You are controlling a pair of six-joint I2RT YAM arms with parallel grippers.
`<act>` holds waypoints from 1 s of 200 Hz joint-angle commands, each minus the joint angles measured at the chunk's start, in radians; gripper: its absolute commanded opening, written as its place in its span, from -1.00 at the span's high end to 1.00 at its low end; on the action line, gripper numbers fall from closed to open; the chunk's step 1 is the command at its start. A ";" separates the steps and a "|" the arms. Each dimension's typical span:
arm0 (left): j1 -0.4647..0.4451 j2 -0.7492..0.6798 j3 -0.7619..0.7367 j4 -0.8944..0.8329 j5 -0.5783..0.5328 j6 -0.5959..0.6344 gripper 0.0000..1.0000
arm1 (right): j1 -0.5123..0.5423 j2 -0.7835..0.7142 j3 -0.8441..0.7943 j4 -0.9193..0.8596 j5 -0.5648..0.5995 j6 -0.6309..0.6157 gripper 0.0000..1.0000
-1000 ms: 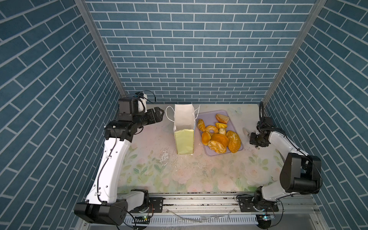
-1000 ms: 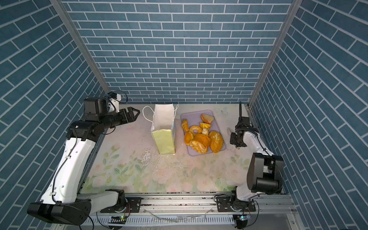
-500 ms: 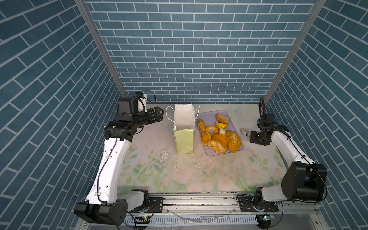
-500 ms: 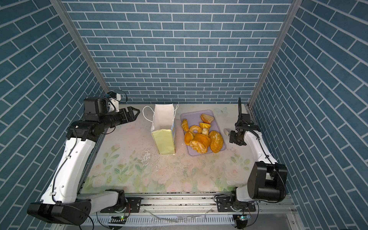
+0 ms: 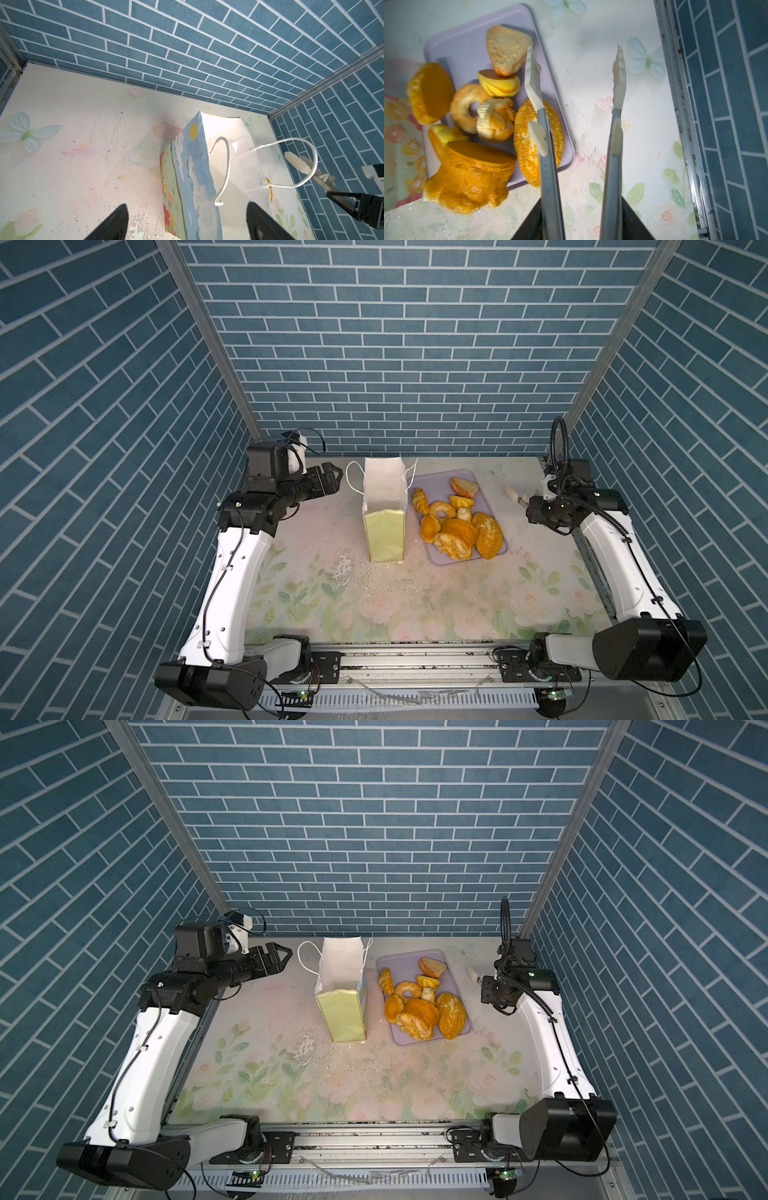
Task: Place the fake bread into the paper bag
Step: 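Carry the tongs with the right gripper over the tray of bread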
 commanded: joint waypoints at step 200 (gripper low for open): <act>0.006 0.001 -0.002 -0.046 -0.021 0.001 -0.80 | 0.219 0.657 0.564 -0.061 0.029 0.039 -0.12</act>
